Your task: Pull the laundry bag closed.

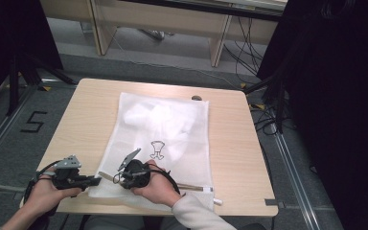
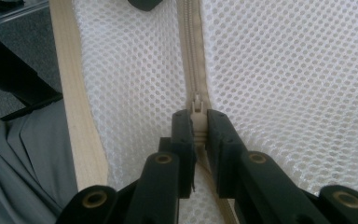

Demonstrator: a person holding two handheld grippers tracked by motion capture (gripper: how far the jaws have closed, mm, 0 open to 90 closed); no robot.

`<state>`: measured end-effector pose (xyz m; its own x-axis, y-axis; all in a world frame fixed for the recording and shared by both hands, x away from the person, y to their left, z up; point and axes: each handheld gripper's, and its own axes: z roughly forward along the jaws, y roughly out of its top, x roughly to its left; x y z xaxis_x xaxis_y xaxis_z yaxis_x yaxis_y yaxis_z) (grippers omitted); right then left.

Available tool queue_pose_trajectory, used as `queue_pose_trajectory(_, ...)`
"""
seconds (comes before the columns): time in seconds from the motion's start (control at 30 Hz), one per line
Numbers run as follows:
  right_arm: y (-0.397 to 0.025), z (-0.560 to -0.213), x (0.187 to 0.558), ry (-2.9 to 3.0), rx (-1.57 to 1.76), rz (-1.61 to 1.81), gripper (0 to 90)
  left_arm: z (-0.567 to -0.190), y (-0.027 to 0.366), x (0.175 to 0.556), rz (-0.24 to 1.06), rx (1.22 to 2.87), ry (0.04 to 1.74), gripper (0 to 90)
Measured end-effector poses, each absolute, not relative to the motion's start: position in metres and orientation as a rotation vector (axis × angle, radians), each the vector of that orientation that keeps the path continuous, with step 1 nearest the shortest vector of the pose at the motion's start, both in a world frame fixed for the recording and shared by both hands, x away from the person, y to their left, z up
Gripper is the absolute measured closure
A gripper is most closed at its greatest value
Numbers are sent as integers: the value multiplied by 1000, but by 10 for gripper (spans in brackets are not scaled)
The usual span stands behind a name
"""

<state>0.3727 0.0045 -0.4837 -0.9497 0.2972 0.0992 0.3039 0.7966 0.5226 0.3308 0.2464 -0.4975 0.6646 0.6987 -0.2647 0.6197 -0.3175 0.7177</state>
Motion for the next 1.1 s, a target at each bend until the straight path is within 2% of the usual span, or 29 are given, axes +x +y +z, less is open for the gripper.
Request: queue_pose_trajectory(1.1,-9,-480,372,-2970,-524,-845,823,-499,247,331,130,2014,1030,851)
